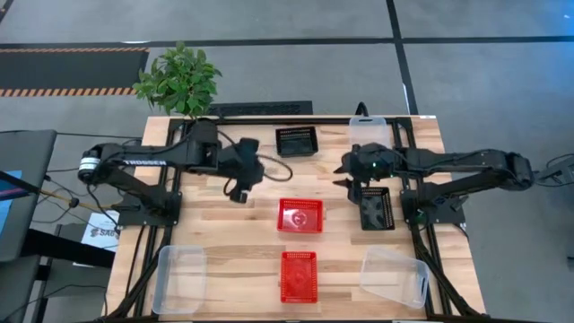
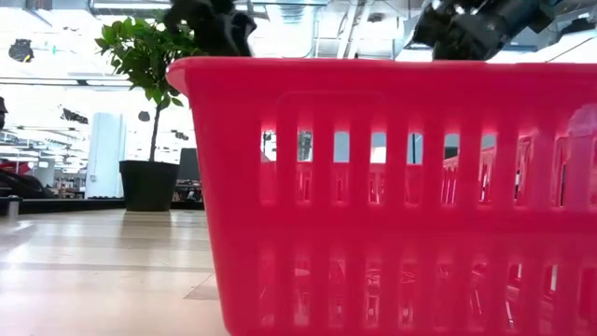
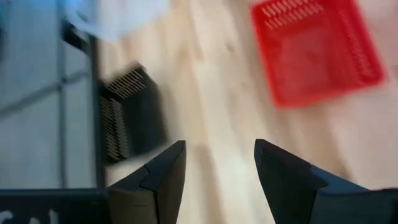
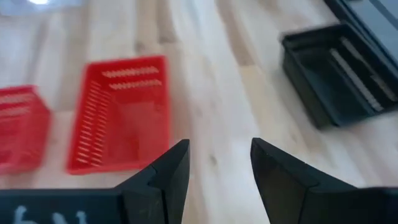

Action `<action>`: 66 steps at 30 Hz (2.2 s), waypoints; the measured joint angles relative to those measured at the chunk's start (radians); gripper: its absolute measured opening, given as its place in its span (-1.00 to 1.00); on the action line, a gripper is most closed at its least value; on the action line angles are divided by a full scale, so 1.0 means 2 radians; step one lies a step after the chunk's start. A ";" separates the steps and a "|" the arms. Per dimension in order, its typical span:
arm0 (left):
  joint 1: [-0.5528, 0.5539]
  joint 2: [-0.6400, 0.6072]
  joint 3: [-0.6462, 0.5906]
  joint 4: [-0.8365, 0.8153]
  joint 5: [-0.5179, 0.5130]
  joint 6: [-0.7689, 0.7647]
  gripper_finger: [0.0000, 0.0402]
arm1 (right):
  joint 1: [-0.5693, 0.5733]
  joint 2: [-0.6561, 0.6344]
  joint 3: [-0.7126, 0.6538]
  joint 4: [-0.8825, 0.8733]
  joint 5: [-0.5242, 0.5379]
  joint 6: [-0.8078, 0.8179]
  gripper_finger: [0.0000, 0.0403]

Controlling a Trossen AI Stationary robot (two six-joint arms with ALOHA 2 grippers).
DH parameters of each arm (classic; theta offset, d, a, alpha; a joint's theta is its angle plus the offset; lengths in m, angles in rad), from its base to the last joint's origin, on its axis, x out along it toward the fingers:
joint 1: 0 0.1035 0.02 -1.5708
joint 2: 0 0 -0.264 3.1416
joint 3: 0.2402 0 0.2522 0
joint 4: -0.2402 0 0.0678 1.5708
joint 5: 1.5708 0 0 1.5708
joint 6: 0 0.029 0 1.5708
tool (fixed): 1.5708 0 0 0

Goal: Stack baskets by color
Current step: Stack the bottom left transparent bin on top of the top transparent bin

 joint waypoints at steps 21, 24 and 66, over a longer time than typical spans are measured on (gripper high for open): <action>-0.227 0.001 -0.065 -0.120 0.050 -0.343 -0.10 | 0.241 0.097 -0.012 0.158 0.071 0.136 -0.05; -0.266 0.001 -0.079 -0.119 0.048 -0.391 -0.10 | 0.260 0.130 -0.006 0.179 0.069 0.137 -0.05; -0.439 0.001 -0.201 -0.139 0.063 -0.671 -0.10 | 0.397 0.181 0.052 0.158 0.096 0.195 -0.05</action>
